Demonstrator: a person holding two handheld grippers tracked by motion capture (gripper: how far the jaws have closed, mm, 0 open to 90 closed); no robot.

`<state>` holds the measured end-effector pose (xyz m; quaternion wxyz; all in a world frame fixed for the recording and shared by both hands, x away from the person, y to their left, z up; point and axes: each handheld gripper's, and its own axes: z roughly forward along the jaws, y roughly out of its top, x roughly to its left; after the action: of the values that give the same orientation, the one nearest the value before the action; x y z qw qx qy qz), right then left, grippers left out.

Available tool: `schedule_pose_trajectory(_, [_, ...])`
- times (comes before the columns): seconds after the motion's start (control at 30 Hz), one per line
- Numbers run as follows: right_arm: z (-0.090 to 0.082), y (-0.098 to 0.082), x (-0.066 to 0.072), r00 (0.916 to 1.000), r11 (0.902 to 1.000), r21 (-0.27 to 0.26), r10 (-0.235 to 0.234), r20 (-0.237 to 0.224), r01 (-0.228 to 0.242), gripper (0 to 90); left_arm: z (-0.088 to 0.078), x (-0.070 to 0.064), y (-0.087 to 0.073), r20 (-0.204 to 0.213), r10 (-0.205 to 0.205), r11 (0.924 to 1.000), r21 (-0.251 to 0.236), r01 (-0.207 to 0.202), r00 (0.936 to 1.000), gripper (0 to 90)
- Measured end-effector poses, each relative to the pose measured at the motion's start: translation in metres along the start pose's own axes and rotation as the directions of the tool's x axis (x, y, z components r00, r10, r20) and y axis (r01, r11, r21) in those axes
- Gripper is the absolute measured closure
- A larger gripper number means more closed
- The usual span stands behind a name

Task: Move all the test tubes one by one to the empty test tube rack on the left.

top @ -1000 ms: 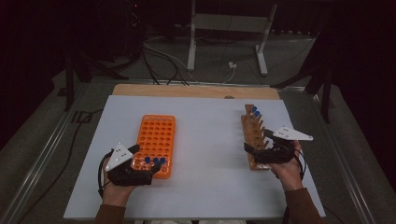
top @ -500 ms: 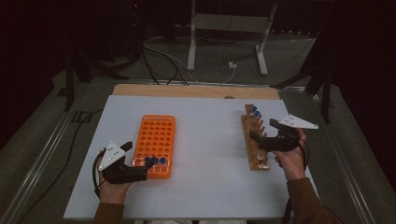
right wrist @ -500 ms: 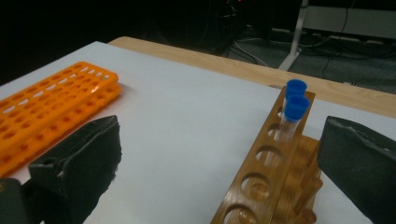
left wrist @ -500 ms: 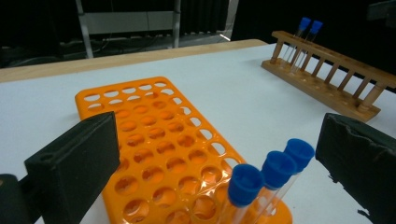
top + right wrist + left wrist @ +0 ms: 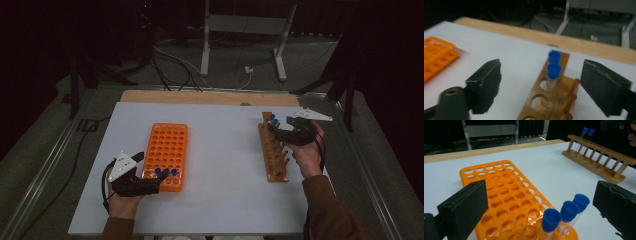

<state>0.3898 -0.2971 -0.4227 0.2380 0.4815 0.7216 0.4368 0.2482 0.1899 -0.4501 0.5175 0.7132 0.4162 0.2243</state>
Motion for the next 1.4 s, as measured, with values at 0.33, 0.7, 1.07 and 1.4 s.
schedule_pose_trajectory(0.33, [0.025,-0.005,-0.006,0.9991,0.9973,0.067,-0.032,0.026,0.03,60.6,-0.001,0.001,0.0,-0.01,-0.002,1.0,0.005,0.002,0.9999,0.9])
schedule_pose_trajectory(0.7, [0.04,-0.011,-0.007,0.9994,0.9948,0.102,-0.014,0.033,0.011,73.6,-0.002,0.002,0.0,-0.012,-0.007,1.0,0.004,0.007,0.9999,0.9])
schedule_pose_trajectory(1.07, [0.039,-0.011,-0.003,0.9973,0.9938,0.104,-0.045,0.057,0.039,76.8,-0.002,0.002,0.0,-0.011,-0.01,0.9999,0.008,0.01,0.9999,0.9])
schedule_pose_trajectory(1.4, [0.024,-0.003,-0.001,0.9966,0.9967,0.058,-0.059,0.058,0.056,76.9,-0.001,0.003,-0.001,-0.008,-0.015,0.9998,0.009,0.015,0.9998,0.9])
